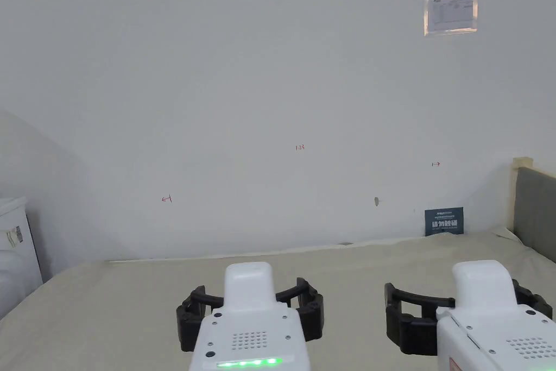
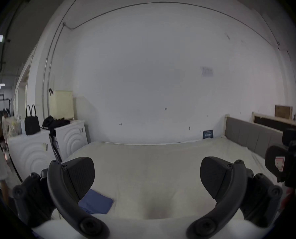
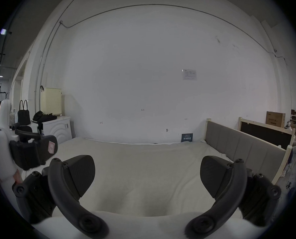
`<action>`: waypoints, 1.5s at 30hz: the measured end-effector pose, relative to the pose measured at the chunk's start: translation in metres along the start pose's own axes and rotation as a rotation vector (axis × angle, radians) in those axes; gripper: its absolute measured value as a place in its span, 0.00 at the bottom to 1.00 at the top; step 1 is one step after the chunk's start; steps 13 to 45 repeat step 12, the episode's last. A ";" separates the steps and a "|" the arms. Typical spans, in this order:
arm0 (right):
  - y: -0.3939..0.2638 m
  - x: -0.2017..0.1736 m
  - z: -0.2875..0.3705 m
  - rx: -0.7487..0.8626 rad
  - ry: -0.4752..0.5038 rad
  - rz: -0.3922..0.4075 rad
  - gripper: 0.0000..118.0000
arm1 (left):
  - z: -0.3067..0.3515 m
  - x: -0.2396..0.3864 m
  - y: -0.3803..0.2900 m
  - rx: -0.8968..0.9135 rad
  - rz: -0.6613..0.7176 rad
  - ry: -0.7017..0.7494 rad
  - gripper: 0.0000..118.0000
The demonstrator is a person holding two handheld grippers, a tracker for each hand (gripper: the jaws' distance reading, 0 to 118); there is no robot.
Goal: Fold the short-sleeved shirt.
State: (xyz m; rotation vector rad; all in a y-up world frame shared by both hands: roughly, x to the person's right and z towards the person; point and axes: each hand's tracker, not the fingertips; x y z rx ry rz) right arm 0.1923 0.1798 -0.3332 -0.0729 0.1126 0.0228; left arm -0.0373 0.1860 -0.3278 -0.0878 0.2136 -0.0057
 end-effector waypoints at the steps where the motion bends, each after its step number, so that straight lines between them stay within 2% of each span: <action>1: -0.001 0.001 0.000 0.006 -0.002 -0.002 1.00 | -0.004 -0.005 0.001 -0.029 0.020 -0.009 1.00; 6: -0.001 0.005 0.003 0.035 -0.015 -0.013 1.00 | -0.008 -0.016 0.004 -0.118 0.094 0.007 1.00; 9: -0.001 0.005 0.006 0.052 -0.017 -0.019 1.00 | -0.004 -0.018 -0.007 -0.046 0.075 -0.101 1.00; 12: -0.001 0.004 0.009 0.052 -0.001 -0.012 1.00 | 0.000 -0.010 -0.010 -0.006 0.013 -0.077 1.00; 45: -0.001 0.004 0.009 0.052 -0.001 -0.012 1.00 | 0.000 -0.010 -0.010 -0.006 0.013 -0.077 1.00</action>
